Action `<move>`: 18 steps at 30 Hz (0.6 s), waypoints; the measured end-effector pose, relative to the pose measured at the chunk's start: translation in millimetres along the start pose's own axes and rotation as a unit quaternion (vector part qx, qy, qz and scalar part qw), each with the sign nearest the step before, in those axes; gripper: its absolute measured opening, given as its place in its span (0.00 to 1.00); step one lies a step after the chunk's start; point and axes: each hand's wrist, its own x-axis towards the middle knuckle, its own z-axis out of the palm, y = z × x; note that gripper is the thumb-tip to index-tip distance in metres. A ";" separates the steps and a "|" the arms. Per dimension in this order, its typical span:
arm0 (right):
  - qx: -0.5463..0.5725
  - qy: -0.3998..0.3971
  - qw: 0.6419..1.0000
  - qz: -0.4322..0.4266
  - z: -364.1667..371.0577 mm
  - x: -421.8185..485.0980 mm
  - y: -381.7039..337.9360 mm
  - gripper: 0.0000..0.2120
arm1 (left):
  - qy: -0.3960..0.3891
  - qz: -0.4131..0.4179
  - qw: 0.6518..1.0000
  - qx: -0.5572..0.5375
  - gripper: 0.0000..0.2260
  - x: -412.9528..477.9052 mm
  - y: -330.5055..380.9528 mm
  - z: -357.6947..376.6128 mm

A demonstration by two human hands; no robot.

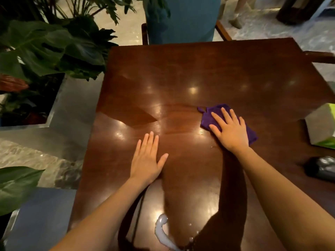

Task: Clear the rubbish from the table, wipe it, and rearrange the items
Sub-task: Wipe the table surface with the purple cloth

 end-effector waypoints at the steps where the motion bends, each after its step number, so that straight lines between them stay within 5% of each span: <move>1: 0.002 0.003 1.000 0.019 -1.0 -6.9 13.3 0.26 | -0.002 -0.002 1.000 0.010 0.34 0.0 0.4 0.2; 9: 0.043 0.029 0.980 0.194 2.7 -70.4 62.5 0.27 | 0.007 -0.004 0.999 0.041 0.35 -0.5 2.1 0.3; 18: 0.114 0.032 0.920 0.374 13.7 -82.8 -26.2 0.27 | -0.013 -0.005 0.999 0.033 0.34 0.9 2.8 -0.9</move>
